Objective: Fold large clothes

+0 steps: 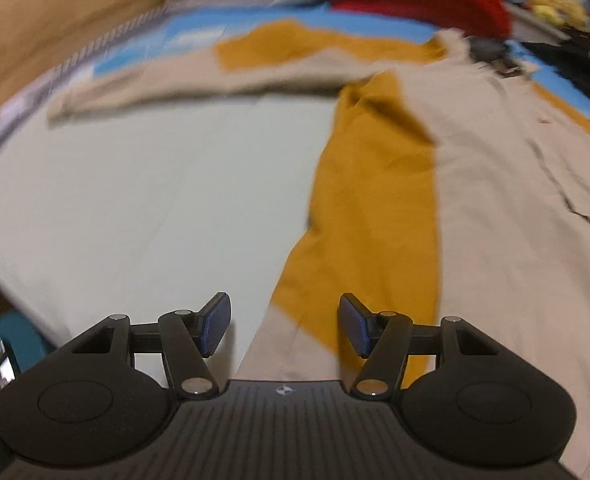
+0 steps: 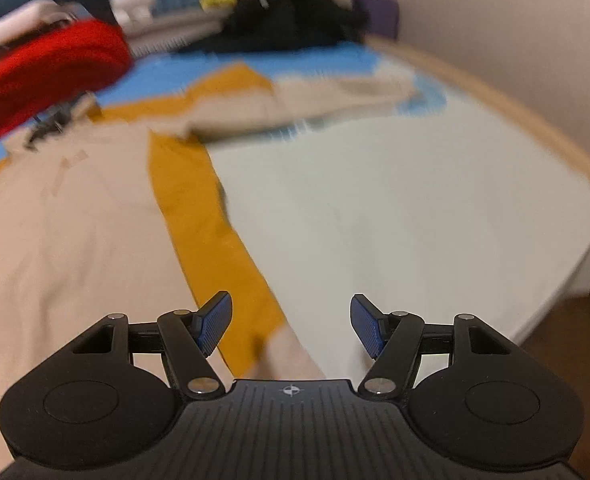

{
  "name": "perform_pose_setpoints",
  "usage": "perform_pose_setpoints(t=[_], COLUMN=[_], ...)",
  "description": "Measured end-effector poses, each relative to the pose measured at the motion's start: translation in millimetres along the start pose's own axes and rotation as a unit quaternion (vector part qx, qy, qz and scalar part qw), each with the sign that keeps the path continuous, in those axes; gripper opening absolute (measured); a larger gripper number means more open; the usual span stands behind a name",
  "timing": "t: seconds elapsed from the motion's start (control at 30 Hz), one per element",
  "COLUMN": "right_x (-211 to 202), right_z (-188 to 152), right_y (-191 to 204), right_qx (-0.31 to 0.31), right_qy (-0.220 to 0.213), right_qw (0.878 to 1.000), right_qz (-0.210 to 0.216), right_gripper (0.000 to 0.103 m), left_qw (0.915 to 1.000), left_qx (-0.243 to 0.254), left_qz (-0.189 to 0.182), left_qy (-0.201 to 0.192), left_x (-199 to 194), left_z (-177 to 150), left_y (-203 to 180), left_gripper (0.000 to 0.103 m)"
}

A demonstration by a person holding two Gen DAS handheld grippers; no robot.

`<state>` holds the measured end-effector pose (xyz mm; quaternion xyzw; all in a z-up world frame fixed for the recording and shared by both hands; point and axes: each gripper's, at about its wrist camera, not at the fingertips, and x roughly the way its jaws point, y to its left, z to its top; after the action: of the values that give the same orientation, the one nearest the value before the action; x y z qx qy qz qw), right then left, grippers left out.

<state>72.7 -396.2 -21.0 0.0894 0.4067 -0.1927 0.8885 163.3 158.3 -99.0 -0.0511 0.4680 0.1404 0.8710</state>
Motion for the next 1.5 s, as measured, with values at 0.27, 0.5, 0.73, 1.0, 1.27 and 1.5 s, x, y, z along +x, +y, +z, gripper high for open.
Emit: perform_pose_setpoints(t=[0.27,0.5,0.73,1.0,1.27,1.5], right_x=[31.0,7.6,-4.7,-2.8,17.9,-31.1], right_z=[-22.9,-17.9,-10.1,-5.8,-11.3,6.0], right_y=[-2.6,-16.7,-8.4,29.2,54.9,70.3], right_qx=[0.022,0.041,0.027,-0.038,-0.070,-0.056], right_qy=[0.105,0.094,0.045,0.031,0.092,-0.081], right_qw=[0.994,0.995,0.998,0.997,0.993,0.994], right_qz=[0.012,0.017,-0.036,0.061,0.023,0.038], right_gripper=[0.002,0.000,0.004,0.033,0.033,0.033], left_qw=[0.9996,0.9997,0.9942,0.9923,0.9884,0.9775], left_qx=[0.012,0.014,0.061,0.081,0.108,0.111], left_qz=[-0.022,0.000,0.007,-0.088,-0.099,-0.137], left_qy=[0.010,-0.019,-0.089,0.032,0.041,-0.115], left_x=[5.7,-16.6,-43.8,-8.4,-9.1,-71.6], left_z=[-5.9,-7.3,-4.9,-21.1,-15.0,6.7], left_y=[9.7,9.3,-17.3,-52.2,-71.8,-89.3], left_gripper=[0.012,0.006,0.023,0.037,0.060,0.064])
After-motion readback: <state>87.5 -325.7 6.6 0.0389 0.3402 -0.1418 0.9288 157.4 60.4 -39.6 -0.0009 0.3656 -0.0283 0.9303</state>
